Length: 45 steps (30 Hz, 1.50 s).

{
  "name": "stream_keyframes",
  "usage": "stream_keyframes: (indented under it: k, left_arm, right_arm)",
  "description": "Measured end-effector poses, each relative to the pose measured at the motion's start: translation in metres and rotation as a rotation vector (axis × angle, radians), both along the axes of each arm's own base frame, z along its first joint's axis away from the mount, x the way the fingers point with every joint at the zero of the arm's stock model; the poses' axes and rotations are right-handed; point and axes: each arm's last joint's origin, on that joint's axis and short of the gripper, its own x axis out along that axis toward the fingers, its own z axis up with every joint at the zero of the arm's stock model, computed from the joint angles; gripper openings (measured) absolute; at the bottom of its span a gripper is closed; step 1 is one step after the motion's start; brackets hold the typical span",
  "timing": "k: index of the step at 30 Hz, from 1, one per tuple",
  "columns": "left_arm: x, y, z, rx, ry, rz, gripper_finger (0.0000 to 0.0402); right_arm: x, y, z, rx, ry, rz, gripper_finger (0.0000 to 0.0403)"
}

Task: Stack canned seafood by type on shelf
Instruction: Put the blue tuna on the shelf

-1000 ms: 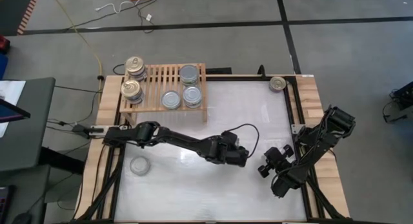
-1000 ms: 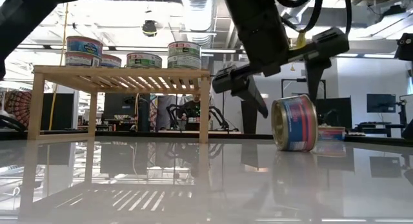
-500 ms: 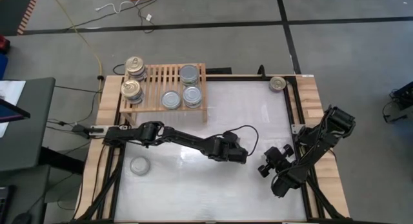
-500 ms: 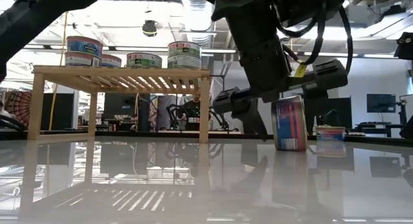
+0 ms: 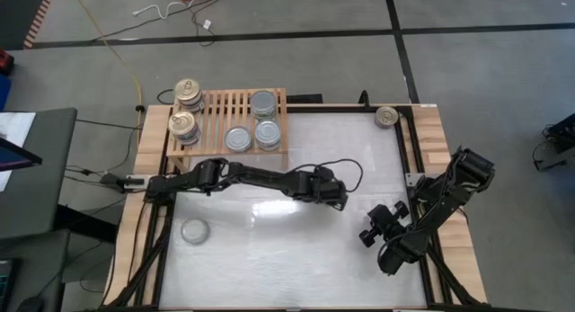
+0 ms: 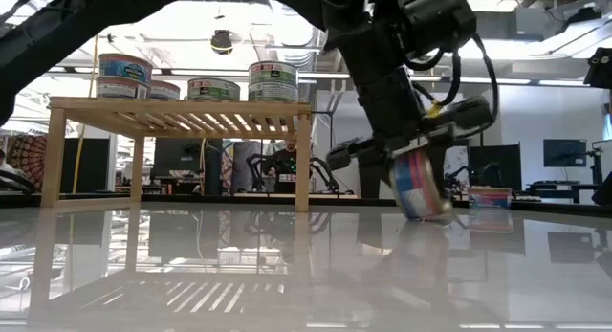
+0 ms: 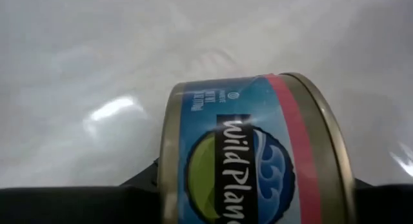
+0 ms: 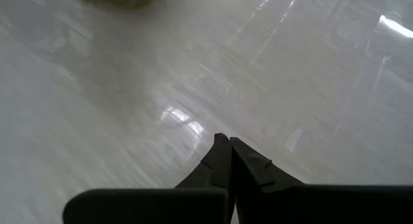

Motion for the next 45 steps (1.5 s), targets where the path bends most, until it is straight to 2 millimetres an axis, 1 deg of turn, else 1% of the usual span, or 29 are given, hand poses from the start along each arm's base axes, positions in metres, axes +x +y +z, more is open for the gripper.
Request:
stream_keyframes:
  k: [3, 4, 6, 9, 10, 12, 14, 17, 20, 22, 24, 29, 33, 37, 40, 42, 45]
  left_arm:
    - [0.005, -0.005, 0.016, -0.049, -0.092, -0.101, 0.0159]
    - [0.006, -0.006, 0.027, -0.052, -0.139, -0.128, 0.0159]
    - [0.002, -0.007, 0.059, -0.039, -0.233, -0.158, 0.0159]
    - [-0.015, 0.001, 0.126, 0.019, -0.396, -0.15, 0.0159]
    - [-0.025, 0.004, 0.151, 0.042, -0.45, -0.141, 0.0159]
    - [-0.046, 0.009, 0.191, 0.089, -0.52, -0.12, 0.0159]
    - [-0.07, 0.012, 0.222, 0.136, -0.545, -0.074, 0.0159]
    - [-0.106, 0.008, 0.257, 0.206, -0.555, 0.008, 0.0159]
    - [-0.142, -0.001, 0.283, 0.251, -0.538, 0.053, 0.0159]
    - [-0.162, -0.01, 0.287, 0.298, -0.473, 0.091, 0.0159]
    - [-0.176, -0.019, 0.286, 0.316, -0.412, 0.128, 0.0159]
    - [-0.196, -0.035, 0.269, 0.347, -0.264, 0.204, 0.0159]
    - [-0.216, -0.041, 0.26, 0.356, -0.167, 0.277, 0.0159]
    - [-0.227, -0.051, 0.255, 0.365, -0.142, 0.317, 0.0159]
    - [-0.235, -0.059, 0.252, 0.385, -0.144, 0.287, 0.0159]
    - [-0.241, -0.059, 0.242, 0.382, -0.135, 0.31, 0.0159]
    - [-0.254, -0.057, 0.217, 0.374, -0.114, 0.352, 0.0159]
  right_arm:
    - [0.0, 0.0, 0.0, 0.0, 0.0, 0.002, 0.0028]
    - [0.0, 0.0, 0.0, 0.0, 0.0, 0.003, 0.0028]
    - [0.0, 0.001, 0.0, 0.004, -0.003, 0.002, 0.0028]
    - [-0.001, 0.002, 0.0, 0.013, -0.01, 0.008, 0.0028]
    - [-0.001, 0.003, -0.001, 0.016, -0.012, 0.013, 0.0028]
    - [-0.003, 0.005, -0.001, 0.02, -0.015, 0.023, 0.0028]
    - [-0.004, 0.007, -0.001, 0.025, -0.022, 0.025, 0.0028]
    - [-0.007, 0.009, -0.001, 0.034, -0.034, 0.026, 0.0028]
    - [-0.009, 0.012, -0.001, 0.042, -0.041, 0.039, 0.0028]
    - [-0.009, 0.014, -0.001, 0.056, -0.05, 0.046, 0.0028]
    - [-0.01, 0.015, -0.002, 0.061, -0.053, 0.049, 0.0028]
    - [-0.009, 0.016, -0.002, 0.077, -0.066, 0.048, 0.0028]
    - [-0.008, 0.016, -0.002, 0.083, -0.072, 0.047, 0.0028]
    - [-0.008, 0.017, -0.002, 0.084, -0.076, 0.048, 0.0028]
    - [-0.008, 0.017, -0.002, 0.083, -0.075, 0.05, 0.0028]
    - [-0.007, 0.016, -0.002, 0.082, -0.075, 0.049, 0.0028]
    - [-0.007, 0.016, -0.002, 0.083, -0.075, 0.048, 0.0028]
